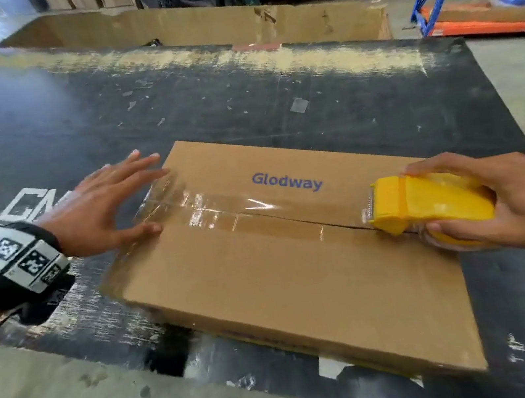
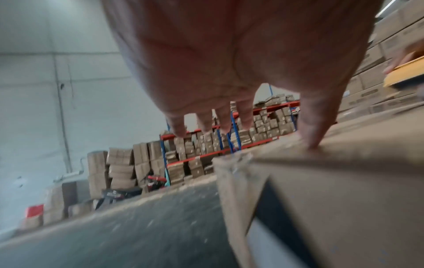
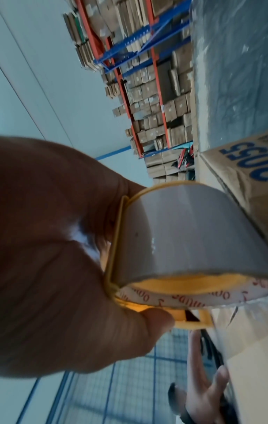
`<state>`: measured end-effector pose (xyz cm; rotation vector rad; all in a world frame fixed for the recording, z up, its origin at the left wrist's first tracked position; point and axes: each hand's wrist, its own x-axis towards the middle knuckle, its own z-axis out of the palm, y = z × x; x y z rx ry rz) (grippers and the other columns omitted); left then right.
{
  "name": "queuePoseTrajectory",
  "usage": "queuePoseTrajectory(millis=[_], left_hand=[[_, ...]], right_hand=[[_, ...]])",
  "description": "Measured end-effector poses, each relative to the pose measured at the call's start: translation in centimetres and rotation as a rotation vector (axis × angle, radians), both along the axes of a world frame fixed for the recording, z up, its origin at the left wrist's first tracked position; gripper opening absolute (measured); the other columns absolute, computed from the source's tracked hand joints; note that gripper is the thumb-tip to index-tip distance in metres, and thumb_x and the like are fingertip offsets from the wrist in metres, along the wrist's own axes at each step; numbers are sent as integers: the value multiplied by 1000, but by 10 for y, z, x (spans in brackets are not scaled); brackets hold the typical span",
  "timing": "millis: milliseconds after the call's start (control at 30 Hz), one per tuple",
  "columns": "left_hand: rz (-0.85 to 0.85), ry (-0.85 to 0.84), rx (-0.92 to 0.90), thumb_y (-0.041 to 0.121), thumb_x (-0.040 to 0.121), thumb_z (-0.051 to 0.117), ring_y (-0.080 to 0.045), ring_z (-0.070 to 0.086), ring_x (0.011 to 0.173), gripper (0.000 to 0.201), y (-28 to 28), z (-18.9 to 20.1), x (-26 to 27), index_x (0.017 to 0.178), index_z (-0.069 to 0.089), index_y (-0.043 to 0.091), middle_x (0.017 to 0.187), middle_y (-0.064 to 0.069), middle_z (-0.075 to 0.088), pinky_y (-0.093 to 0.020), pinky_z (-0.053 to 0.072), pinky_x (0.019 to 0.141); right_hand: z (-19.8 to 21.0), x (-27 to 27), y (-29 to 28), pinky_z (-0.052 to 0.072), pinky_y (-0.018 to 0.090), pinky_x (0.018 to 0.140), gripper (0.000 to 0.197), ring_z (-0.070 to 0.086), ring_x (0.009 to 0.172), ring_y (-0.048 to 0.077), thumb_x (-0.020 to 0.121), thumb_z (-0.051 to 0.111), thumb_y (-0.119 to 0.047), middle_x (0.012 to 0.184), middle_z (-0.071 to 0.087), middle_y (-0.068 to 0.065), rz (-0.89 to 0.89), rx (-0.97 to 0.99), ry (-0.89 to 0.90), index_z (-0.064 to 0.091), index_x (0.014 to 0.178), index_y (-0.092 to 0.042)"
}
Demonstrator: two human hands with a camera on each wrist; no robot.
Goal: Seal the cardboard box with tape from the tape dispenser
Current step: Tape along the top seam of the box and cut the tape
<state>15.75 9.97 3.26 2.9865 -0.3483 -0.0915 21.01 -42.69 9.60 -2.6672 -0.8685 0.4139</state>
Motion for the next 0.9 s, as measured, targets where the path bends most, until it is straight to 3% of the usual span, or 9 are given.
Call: queuePoseTrajectory(millis=[100, 200, 267, 367, 533, 667, 733, 800, 900], left_hand=[[-33, -57, 11, 75, 83, 45, -13, 10, 160, 89, -62, 10, -14, 160, 25, 35, 172, 9, 17, -48, 19, 128], [-56, 22, -57, 72, 88, 45, -8, 4, 160, 89, -141, 8, -25, 162, 18, 30, 174, 7, 9, -31, 9, 129], [-73, 93, -48, 71, 91, 44, -8, -7, 160, 94, -185, 2, -23, 164, 6, 26, 174, 5, -5, -34, 4, 130], [-67, 269, 22, 75, 93, 35, -14, -19, 158, 99, -226, -9, -16, 163, -12, 22, 170, -1, -22, -43, 0, 130], [-86, 406, 174, 90, 78, 14, -15, -22, 157, 112, -233, -16, -11, 160, -20, 21, 169, -1, -26, -44, 2, 130], [-85, 428, 221, 87, 77, 11, -13, -24, 156, 111, -235, -10, -11, 160, -20, 21, 168, 0, -28, -36, -4, 130], [-88, 431, 231, 86, 79, 13, -12, -25, 155, 109, -236, -10, -12, 159, -22, 22, 167, 1, -30, -31, -7, 128], [-96, 435, 237, 91, 76, 8, -10, -27, 154, 111, -234, -10, -10, 158, -25, 24, 167, 3, -31, -30, -8, 128], [-95, 461, 239, 98, 67, 1, -7, -29, 153, 117, -235, -8, -9, 156, -28, 28, 165, 7, -35, -32, -6, 129]], right_hand=[[-3, 2, -3, 50, 28, 51, 70, 61, 81, 7, 72, 53, -85, 85, 66, -10, 49, 41, -10, 40, 137, -62], [-3, 8, -3, 46, 21, 53, 67, 61, 79, 0, 74, 59, -76, 80, 64, -13, 88, 61, 4, 42, 137, -58], [-4, 12, -2, 41, 17, 52, 67, 61, 77, -3, 74, 59, -75, 81, 63, -17, 122, 52, 11, 43, 137, -58], [-7, 19, -1, 42, 22, 56, 68, 60, 71, -3, 74, 56, -77, 83, 64, -17, 167, 36, -12, 42, 138, -57], [-9, 24, -13, 40, 18, 55, 67, 58, 81, -11, 78, 56, -76, 85, 63, -22, 180, 40, -47, 41, 140, -56], [-5, 17, -85, 50, 18, 55, 67, 67, 69, 4, 75, 62, -77, 100, 68, -31, 117, 37, 32, 46, 138, -59], [-9, 12, -133, 60, 36, 61, 72, 72, 70, 13, 71, 72, -73, 108, 74, -17, 34, 58, 72, 47, 138, -62], [-14, 5, -166, 61, 41, 62, 74, 74, 71, 18, 69, 73, -75, 96, 77, -10, -34, 58, 57, 47, 137, -66], [-24, -2, -171, 59, 31, 63, 74, 72, 78, 4, 70, 65, -79, 97, 73, -28, -70, 26, 79, 44, 139, -66]])
